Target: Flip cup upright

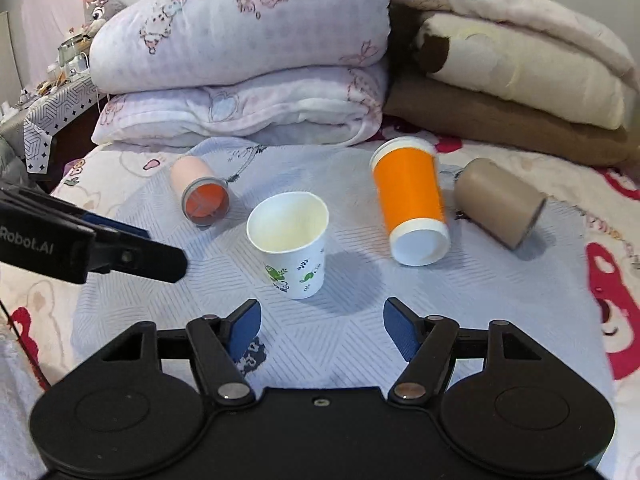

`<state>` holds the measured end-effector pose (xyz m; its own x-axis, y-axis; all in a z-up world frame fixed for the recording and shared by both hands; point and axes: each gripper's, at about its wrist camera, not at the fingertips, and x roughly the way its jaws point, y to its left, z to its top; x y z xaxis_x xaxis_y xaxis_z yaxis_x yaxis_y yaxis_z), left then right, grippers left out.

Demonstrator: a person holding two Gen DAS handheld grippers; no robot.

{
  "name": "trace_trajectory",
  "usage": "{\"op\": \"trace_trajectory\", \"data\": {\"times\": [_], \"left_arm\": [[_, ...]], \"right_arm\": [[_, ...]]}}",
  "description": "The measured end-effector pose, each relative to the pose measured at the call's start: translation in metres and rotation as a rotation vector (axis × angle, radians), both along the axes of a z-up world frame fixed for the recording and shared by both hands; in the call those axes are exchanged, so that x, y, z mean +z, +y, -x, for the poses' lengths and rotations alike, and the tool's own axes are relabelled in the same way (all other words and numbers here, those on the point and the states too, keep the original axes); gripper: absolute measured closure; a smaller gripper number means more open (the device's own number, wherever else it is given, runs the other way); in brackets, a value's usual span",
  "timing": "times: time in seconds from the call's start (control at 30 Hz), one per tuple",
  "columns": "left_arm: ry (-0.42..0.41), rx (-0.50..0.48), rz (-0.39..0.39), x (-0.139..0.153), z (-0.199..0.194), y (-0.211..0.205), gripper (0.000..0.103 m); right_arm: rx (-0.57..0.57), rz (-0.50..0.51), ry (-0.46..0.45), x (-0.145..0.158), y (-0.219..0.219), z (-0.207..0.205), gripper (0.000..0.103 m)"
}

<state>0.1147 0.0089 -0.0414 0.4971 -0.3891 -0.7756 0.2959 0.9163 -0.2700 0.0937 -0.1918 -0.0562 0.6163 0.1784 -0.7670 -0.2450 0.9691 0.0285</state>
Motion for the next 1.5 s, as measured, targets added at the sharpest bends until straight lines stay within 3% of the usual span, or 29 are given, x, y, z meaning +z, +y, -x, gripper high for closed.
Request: {"op": "trace_trajectory", "data": {"times": [0.27,0.6,0.7,0.83,0.97,1.07,1.5], "left_arm": [[-0.006,0.026,0.026,0.02,0.043,-0.006,0.049],[-0.031,0.138,-0.044,0.031,0.077,-0.006,0.043],[-0.037,0.151,-0.046,0.034,0.083,-0.003,0.033],[-0.047,0.148,-0.038,0.037,0.089,0.0,0.019],[-0.048,0.163,-0.035,0.039,0.097,0.002,0.007],[-0.043,0.163,-0.037,0.039,0.099,0.001,0.003],[-0.048,0.255,-0.127,0.045,0.113,0.0,0.003]], "right_arm": [[-0.091,0.004,-0.044,0.036,-0.014,0.033,0.03],[-0.154,0.006,-0.043,0.058,-0.022,0.064,0.029],[-0.167,0.007,-0.04,0.061,-0.023,0.07,0.027],[-0.202,0.056,-0.056,0.061,-0.02,0.076,0.004],[-0.277,0.13,-0.037,0.058,-0.018,0.077,0.004],[-0.288,0.119,-0.039,0.06,-0.021,0.081,0.004],[-0.275,0.14,-0.045,0.078,-0.017,0.096,0.004]]}}
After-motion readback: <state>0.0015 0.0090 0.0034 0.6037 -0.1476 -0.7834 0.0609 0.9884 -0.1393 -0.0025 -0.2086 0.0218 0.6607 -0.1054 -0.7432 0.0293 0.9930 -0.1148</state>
